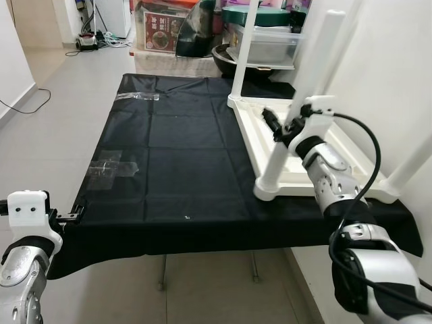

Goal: Building children table

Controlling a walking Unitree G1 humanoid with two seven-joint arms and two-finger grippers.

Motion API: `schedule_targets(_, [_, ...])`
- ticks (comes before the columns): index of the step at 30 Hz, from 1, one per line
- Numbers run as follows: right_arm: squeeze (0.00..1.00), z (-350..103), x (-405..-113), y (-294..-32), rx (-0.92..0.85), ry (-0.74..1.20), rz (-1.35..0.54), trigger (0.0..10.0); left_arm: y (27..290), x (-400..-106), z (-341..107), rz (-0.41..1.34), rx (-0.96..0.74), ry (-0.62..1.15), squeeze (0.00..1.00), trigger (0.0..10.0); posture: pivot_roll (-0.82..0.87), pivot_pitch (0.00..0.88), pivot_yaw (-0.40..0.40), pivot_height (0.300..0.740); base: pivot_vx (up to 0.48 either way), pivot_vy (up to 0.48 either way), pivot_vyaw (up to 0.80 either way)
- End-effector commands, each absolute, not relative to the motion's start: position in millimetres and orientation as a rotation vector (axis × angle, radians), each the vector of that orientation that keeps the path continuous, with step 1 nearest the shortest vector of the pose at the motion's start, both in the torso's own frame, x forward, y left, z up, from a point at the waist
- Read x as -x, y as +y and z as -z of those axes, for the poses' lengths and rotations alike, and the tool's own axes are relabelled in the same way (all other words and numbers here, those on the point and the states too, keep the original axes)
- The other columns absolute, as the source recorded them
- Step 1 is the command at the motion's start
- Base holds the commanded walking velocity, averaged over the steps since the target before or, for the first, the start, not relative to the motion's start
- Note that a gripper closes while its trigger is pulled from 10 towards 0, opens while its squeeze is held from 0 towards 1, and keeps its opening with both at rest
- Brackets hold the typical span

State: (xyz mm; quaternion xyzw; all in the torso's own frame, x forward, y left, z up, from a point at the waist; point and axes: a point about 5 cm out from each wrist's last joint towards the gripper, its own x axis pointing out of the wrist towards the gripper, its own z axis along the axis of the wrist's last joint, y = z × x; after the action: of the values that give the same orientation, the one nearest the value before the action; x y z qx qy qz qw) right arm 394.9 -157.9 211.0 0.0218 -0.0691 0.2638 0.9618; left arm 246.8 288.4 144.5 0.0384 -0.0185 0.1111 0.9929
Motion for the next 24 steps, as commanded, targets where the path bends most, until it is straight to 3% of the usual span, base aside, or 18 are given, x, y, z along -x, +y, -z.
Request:
schedule_targets(1, [0.0, -185.7, -387.8, -131.0, -0.018, -0.036, -0.701, 10.0, 286.1, -248.1, -140.9, -0.214, -0.071, -0.029, 0.0, 10.0, 0.1, 0.0, -0.127, 0.74, 0.0, 0.0, 0.0])
schedule_targets(4, [0.0, -170.3, -384.4, -110.7, -0.035, 0.025, -0.774, 8.8, 286.3, -246.7, -141.2, -0.218, -0.073, -0.03, 0.0, 10.0, 0.12, 0.0, -0.135, 0.74, 0.0, 0.0, 0.0])
schedule_targets(5, [0.0, -169.1, -385.6, -107.9, -0.069, 0.036, -0.756, 5.9, 286.3, -246.2, -141.3, -0.219, -0.073, -0.03, 0.0, 10.0, 0.12, 0.0, -0.135, 0.74, 0.0, 0.0, 0.0])
schedule_targets(6, [0.0, -169.1, -385.6, -107.9, -0.069, 0.036, -0.756, 5.9, 286.3, -246.2, -141.3, -0.219, -0.073, -0.03, 0.0, 10.0, 0.12, 0.0, -0.135, 0.74, 0.0, 0.0, 0.0])
schedule_targets(7, [0.0, -167.4, -387.4, -106.4, -0.095, 0.047, -0.721, 3.4, 286.3, -245.6, -141.4, -0.219, -0.074, -0.029, 0.0, 10.0, 0.12, 0.0, -0.134, 0.74, 0.0, 0.0, 0.0])
schedule_targets(8, [0.0, -167.4, -387.4, -106.4, -0.095, 0.047, -0.721, 3.4, 286.3, -245.6, -141.4, -0.219, -0.074, -0.029, 0.0, 10.0, 0.12, 0.0, -0.134, 0.74, 0.0, 0.0, 0.0])
schedule_targets(9, [0.0, -165.5, -388.7, -106.8, -0.095, 0.058, -0.682, 1.2, 286.3, -245.4, -141.4, -0.219, -0.074, -0.029, 0.0, 10.0, 0.12, 0.0, -0.134, 0.74, 0.0, 0.0, 0.0])
schedule_targets(10, [0.0, -163.0, -390.3, -108.5, -0.096, 0.072, -0.624, 0.0, 286.3, -245.2, -141.6, -0.218, -0.074, -0.029, 0.0, 10.0, 0.11, 0.0, -0.13, 0.74, 0.0, 0.0, 0.0])
schedule_targets(11, [0.0, -163.0, -390.3, -108.5, -0.096, 0.072, -0.624, 0.0, 286.3, -245.2, -141.6, -0.218, -0.074, -0.029, 0.0, 10.0, 0.11, 0.0, -0.13, 0.74, 0.0, 0.0, 0.0])
schedule_targets(13, [0.0, -157.1, -394.0, -119.4, -0.187, 0.096, -0.442, 0.0, 286.3, -245.1, -141.6, -0.217, -0.072, -0.029, 0.0, 10.0, 0.11, 0.0, -0.13, 0.74, 0.0, 0.0, 0.0])
schedule_targets(15, [0.0, -138.7, -395.3, -149.5, -0.266, 0.22, -0.08, 0.0, 286.4, -245.3, -141.9, -0.217, -0.072, -0.029, 0.0, 10.0, 0.11, 0.0, -0.131, 0.74, 0.0, 0.0, 0.0])
schedule_targets(16, [0.0, -138.7, -395.3, -149.5, -0.266, 0.22, -0.08, 0.0, 286.4, -245.3, -141.9, -0.217, -0.072, -0.029, 0.0, 10.0, 0.11, 0.0, -0.131, 0.74, 0.0, 0.0, 0.0])
schedule_targets(18, [0.0, -117.8, -384.5, -188.7, -0.22, 0.323, 0.296, 0.0, 286.6, -245.2, -142.0, -0.219, -0.071, -0.03, 0.0, 10.0, 0.11, 0.0, -0.126, 0.74, 0.0, 0.0, 0.0])
schedule_targets(19, [0.0, -117.8, -384.5, -188.7, -0.22, 0.323, 0.296, 0.0, 286.6, -245.2, -142.0, -0.219, -0.071, -0.03, 0.0, 10.0, 0.11, 0.0, -0.126, 0.74, 0.0, 0.0, 0.0])
schedule_targets(21, [0.0, -104.4, -370.9, -215.0, -0.113, 0.387, 0.531, 0.0, 287.1, -244.9, -142.2, -0.219, -0.07, -0.03, 0.0, 10.0, 0.1, 0.0, -0.119, 0.74, 0.0, 0.0, 0.0])
schedule_targets(24, [0.0, -99.2, -362.8, -223.2, -0.031, 0.401, 0.617, 0.0, 287.6, -244.6, -142.5, -0.218, -0.068, -0.031, 0.0, 10.0, 0.09, 0.0, -0.117, 0.74, 0.0, 0.0, 0.0])
